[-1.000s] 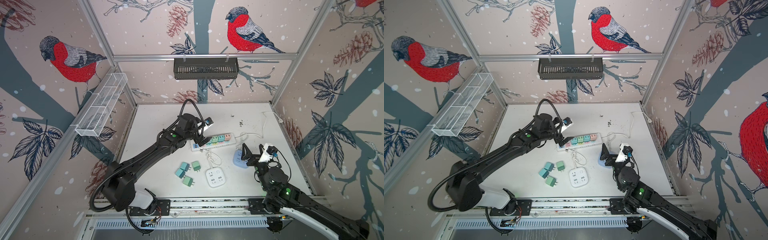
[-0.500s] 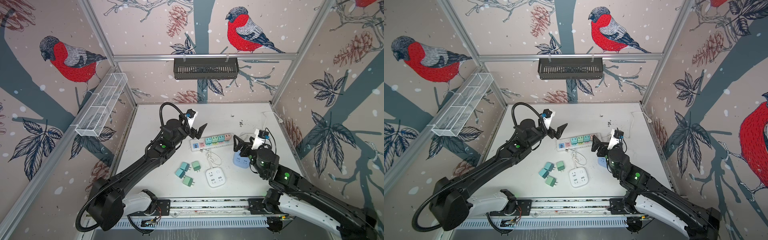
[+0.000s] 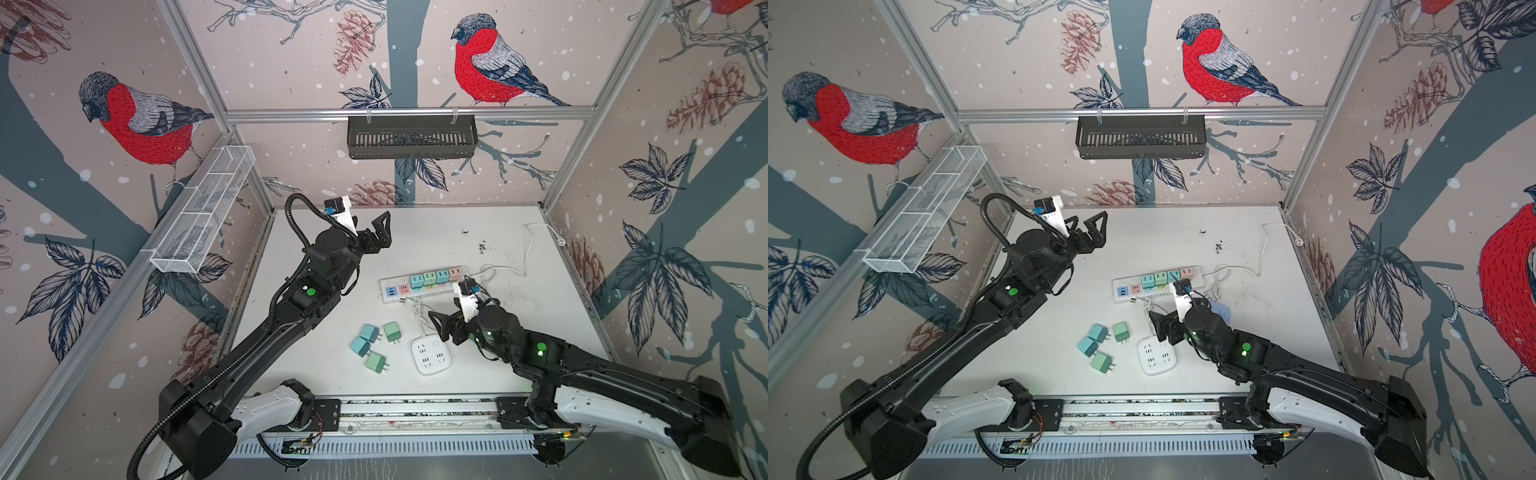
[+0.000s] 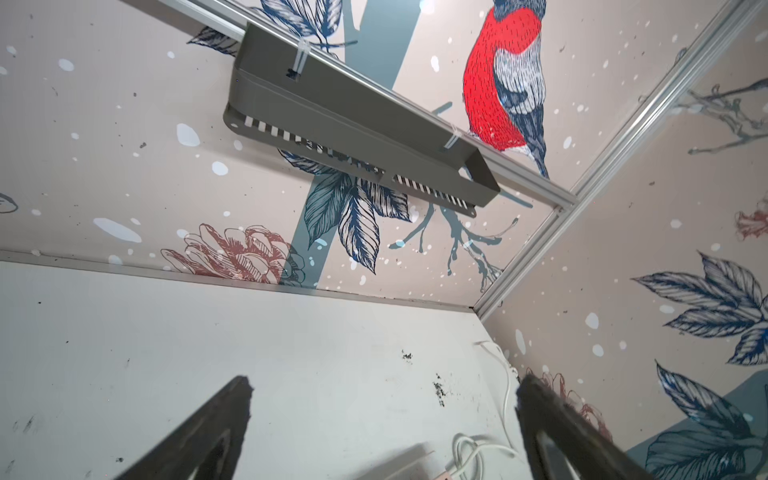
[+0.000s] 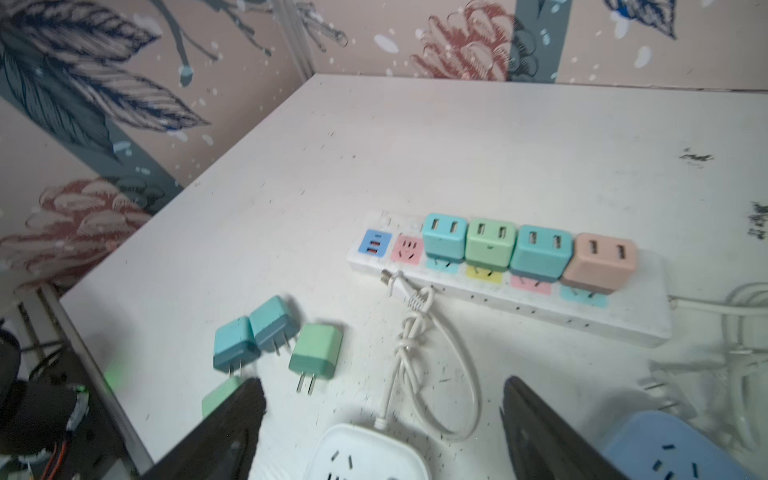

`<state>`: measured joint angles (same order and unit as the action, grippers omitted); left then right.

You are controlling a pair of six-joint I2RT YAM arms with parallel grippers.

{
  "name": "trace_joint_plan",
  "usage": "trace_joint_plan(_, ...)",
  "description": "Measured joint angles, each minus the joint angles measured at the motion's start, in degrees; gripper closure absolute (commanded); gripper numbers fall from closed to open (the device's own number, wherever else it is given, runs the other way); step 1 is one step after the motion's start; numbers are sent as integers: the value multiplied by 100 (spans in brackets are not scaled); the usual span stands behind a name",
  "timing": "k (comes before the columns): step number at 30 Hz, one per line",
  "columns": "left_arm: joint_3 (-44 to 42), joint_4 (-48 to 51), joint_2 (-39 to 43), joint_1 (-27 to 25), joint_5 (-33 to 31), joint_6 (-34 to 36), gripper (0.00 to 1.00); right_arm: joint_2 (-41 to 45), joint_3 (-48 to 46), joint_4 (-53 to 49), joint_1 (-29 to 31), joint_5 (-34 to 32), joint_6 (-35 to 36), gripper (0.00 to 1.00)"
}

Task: Insert the plug
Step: 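Reach the open right gripper over the loose light-green adapter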

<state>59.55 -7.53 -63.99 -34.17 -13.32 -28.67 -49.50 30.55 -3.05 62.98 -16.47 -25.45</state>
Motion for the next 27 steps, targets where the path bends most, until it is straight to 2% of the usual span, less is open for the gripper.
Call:
trace_joint_plan(5, -90, 358, 302, -59, -87, -140, 1, -24, -345, 79, 109, 35, 11, 10)
trace_joint_plan(13, -511, 310, 831, -87, -219, 13, 1, -299, -544, 614, 120, 289, 160, 10)
trace_joint_plan(19, -509, 343, 855, -90, -275, 0, 1, -1158, -179, 938, 173, 605, 321, 14)
trace_joint_plan(27, -444, 286, 680, -94, 407, 66, 1, -2494, 562, 1086, 315, 986, 490, 18)
